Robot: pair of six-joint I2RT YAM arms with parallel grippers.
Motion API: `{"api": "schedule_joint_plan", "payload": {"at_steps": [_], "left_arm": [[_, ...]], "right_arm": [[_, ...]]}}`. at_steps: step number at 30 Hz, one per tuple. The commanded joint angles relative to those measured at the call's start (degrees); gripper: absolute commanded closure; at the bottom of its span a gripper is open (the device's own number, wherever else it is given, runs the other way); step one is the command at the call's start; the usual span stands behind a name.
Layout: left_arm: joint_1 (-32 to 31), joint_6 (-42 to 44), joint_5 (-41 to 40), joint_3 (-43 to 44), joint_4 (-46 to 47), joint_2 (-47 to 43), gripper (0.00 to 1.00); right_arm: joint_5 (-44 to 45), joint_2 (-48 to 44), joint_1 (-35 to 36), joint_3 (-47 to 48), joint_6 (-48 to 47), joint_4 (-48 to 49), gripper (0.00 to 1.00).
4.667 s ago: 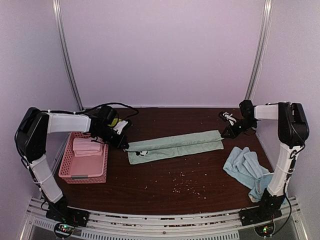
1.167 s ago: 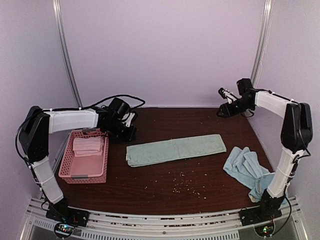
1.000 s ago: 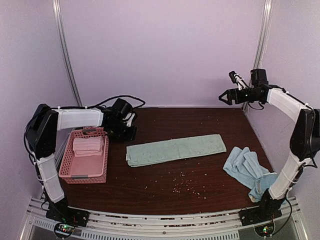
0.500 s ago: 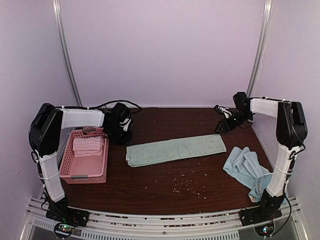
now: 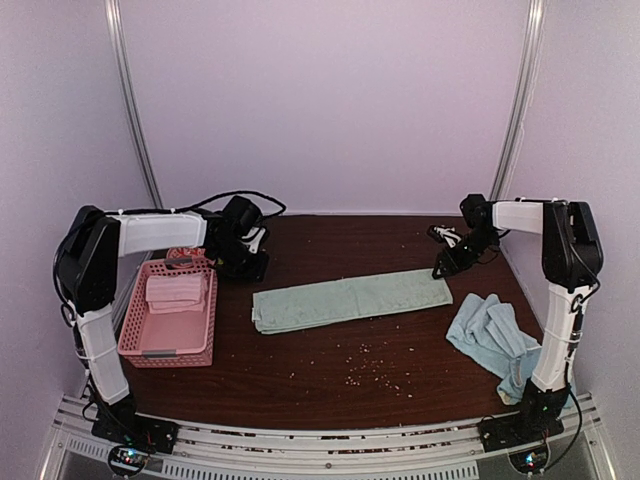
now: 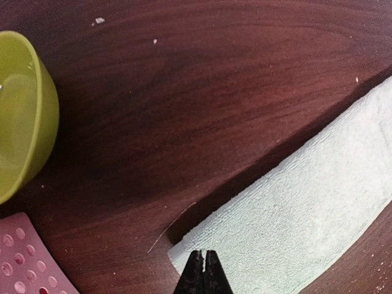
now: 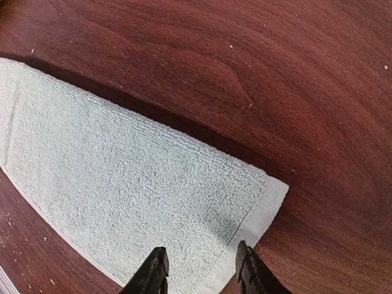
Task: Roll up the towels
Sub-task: Adjust the towel at the center of the board.
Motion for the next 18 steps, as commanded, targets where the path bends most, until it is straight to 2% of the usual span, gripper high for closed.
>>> {"api": "schedule_joint_plan", "payload": {"at_steps": [1,5,10,18], "left_arm": [[0.3,0.3,1.9,-2.9,1.8,-0.8,1.00],[0.3,0.4,2.4,-4.9,3.3,0.0,1.00],[0.3,-0.5,-1.7,-6.8,5.0,1.7,1.00],[0.4,-0.9,-1.8,-8.5,7.3,2.1,1.00]], "right_arm": [[2.0,-0.2,0.3,1.4,1.1,-0.6,0.63],[2.2,0.5,0.4,1.3,1.4,-0.7,0.65],[4.5,2.8,0.4,1.4,2.3,-0.1,0.67],[7.5,9.3,1.0,7.0,3.7,0.2,0.70]]}}
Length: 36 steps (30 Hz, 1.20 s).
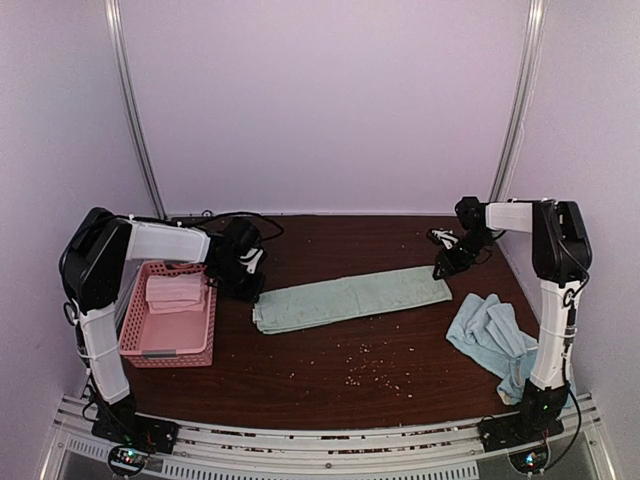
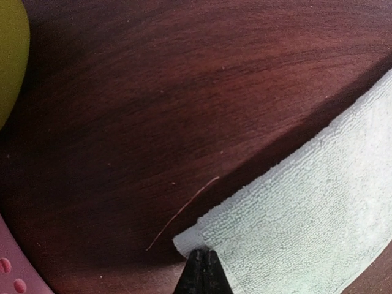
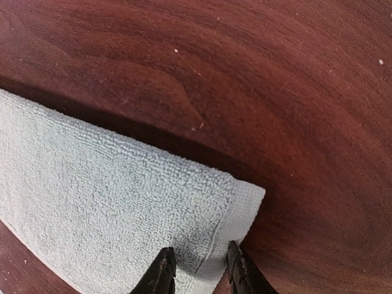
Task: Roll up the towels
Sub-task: Adjust the towel at the center of the board, then pick up the towel from the center of the board.
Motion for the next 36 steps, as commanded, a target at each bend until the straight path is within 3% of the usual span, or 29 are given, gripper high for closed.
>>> {"api": "schedule_joint_plan", "payload": {"at_steps": [1,10,20,36], "left_arm": [[0.3,-0.6,-1.1,-0.8,3.4,0.7,1.00],[0.4,-0.5,-1.0,0.2,4.4,-2.8,1.00],[0.4,4.3,4.2,-0.9,8.4,-9.1,0.99],[0.3,4.9,7.7,-3.9,10.6,-7.0,0.93]], "right_arm": [[4.0,4.3,0.9,3.5,1.6,0.3,0.70],[4.5,6.5,0.9,15.3,2.9,-3.8,0.70],[2.7,-1.0,0.9,10.4,4.5,-7.0,0.51],[4.8,2.2,1.1,8.5,4.3,-7.3,0.54]]}}
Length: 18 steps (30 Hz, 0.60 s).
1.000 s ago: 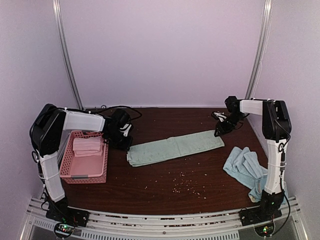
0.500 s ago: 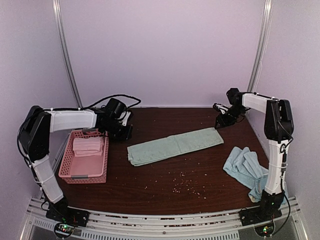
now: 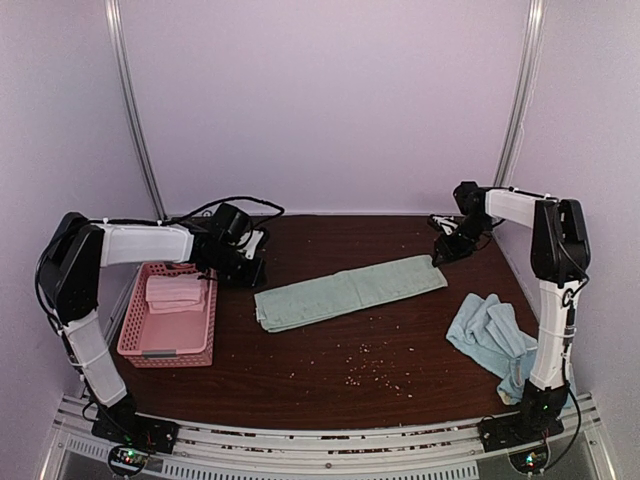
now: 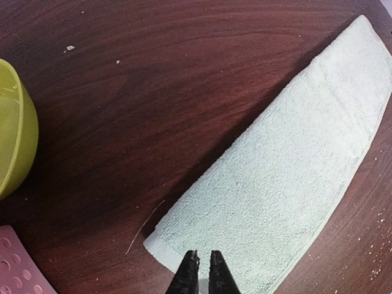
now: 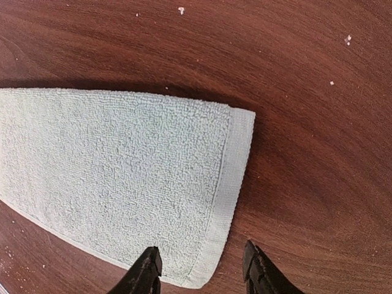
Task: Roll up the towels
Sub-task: Pick up the towel from the center of the board.
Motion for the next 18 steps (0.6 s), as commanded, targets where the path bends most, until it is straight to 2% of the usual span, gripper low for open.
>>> {"api": "schedule_joint_plan", "payload": {"at_steps": [1,18], "left_arm": [[0.3,1.3,1.3,0.3,2.5,1.6,0.93],[0.3,1.7,-0.3,1.1,1.8,2.6,0.88]], "right_arm": [[1.2,2.2,0.4,-0.2,0.7,-0.5,0.54],[8.7,6.1,4.0,-0.5,2.4,0.9,0.57]]}}
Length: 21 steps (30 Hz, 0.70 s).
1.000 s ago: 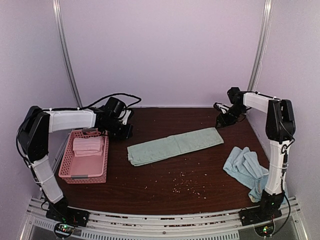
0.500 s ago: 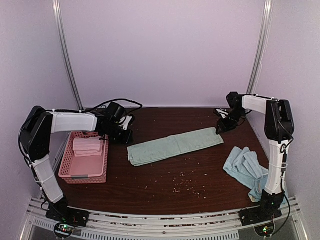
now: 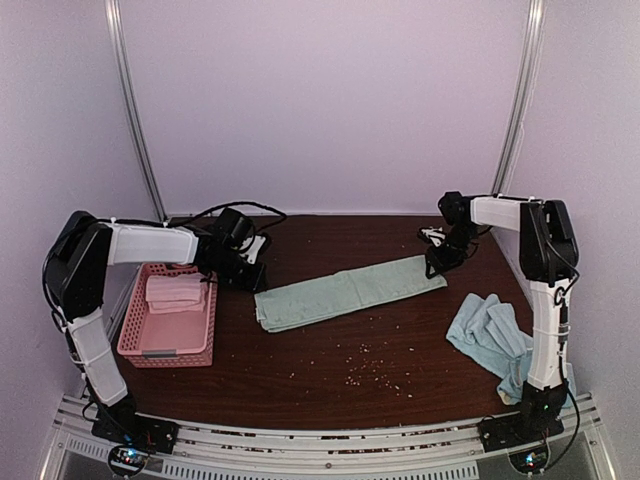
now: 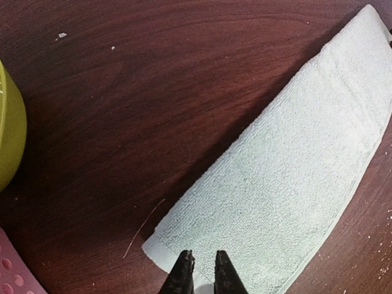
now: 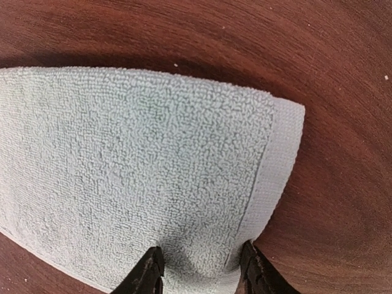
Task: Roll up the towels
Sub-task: Pick up the towel from the center of the board.
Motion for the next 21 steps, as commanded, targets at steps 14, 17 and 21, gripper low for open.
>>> {"api": "schedule_joint_plan", "payload": {"at_steps": [14,17,21], "left_arm": [[0.4,1.9,-2.4,1.7,0.3,-0.1,0.87],[0.5,1.9,-3.4,2.3,-0.8,-0.2,0.87],[0.4,1.3,-4.4,1.8,-1.5,-0.4,0.87]], "right_arm": [[2.7,-2.1,0.5,2.7,3.3,0.4,0.55],[3.9,-0.2,0.5,3.9,3.3,-0.3,0.55],[5.8,3.5,0.4,5.2,3.1,-1.5,0.56]]}}
